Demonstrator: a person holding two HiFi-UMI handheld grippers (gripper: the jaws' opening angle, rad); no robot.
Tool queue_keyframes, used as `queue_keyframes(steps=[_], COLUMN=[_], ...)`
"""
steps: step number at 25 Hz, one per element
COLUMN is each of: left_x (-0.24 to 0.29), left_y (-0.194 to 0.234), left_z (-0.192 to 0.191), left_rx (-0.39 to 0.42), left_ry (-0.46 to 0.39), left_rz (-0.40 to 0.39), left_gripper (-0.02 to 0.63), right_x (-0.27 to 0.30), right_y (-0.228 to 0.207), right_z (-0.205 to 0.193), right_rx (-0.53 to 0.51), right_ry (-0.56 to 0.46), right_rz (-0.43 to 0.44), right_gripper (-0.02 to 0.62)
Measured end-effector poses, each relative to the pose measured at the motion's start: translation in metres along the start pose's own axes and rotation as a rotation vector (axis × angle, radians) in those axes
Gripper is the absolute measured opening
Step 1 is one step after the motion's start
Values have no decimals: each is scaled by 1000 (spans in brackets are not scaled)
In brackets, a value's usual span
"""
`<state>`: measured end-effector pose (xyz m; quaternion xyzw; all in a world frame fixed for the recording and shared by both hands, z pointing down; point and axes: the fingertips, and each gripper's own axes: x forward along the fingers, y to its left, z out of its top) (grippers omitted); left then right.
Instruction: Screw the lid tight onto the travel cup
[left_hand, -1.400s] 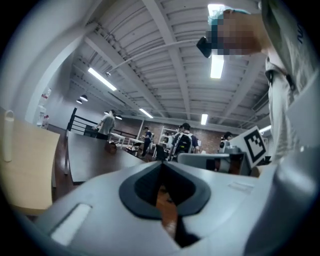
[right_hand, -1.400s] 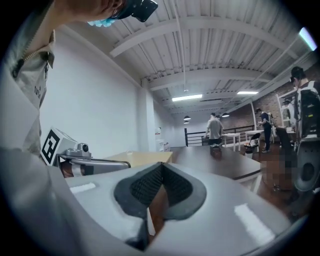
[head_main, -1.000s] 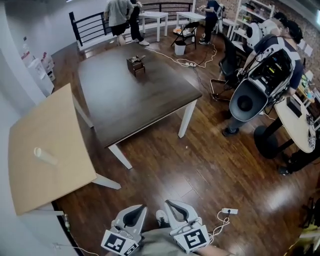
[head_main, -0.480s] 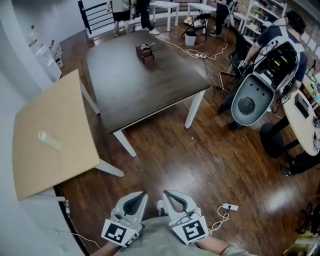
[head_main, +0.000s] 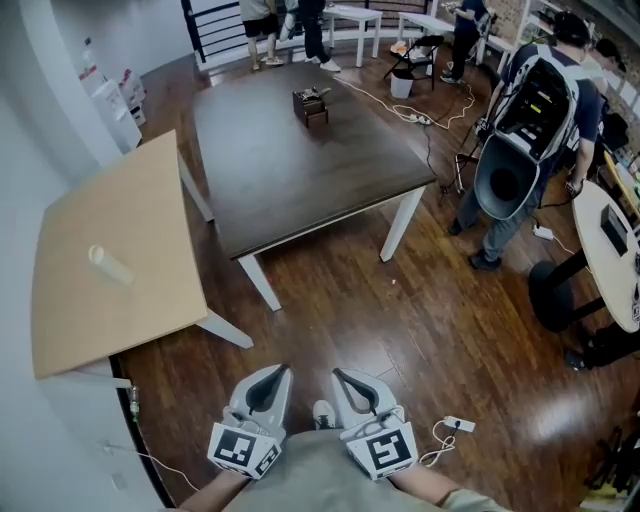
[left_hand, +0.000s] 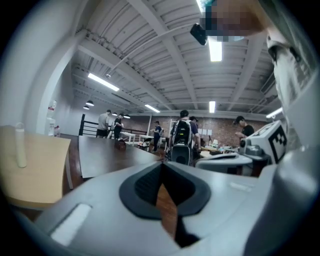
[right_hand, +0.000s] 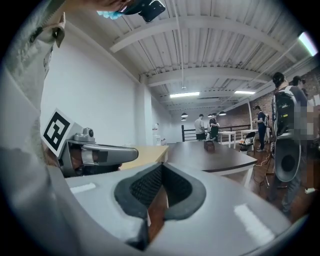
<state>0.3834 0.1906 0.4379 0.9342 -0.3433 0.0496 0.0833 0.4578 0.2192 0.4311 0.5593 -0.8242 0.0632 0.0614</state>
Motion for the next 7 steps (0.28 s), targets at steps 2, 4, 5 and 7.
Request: queue_keyframes(steps=[2,4,5,7], left_x=[5,7,7,6], left_y=[9,15,16,18], left_z=[-1,2,3,4], left_rx=[-13,-20,-22,-24], left_ry=[3,-4,-7,-11], left_rz=[52,89,101,119], left_gripper=[2,2,2,2], right_x=[4,7,7,8], right_y=[-7,-12,-14,-17], right_z=[1,4,6,9], right_rx=[2,3,3,3], right_ry=[-8,-24,-31,-44], right_rz=[-14,-26,-30,-38], right_gripper=[-2,-2,-2,-2])
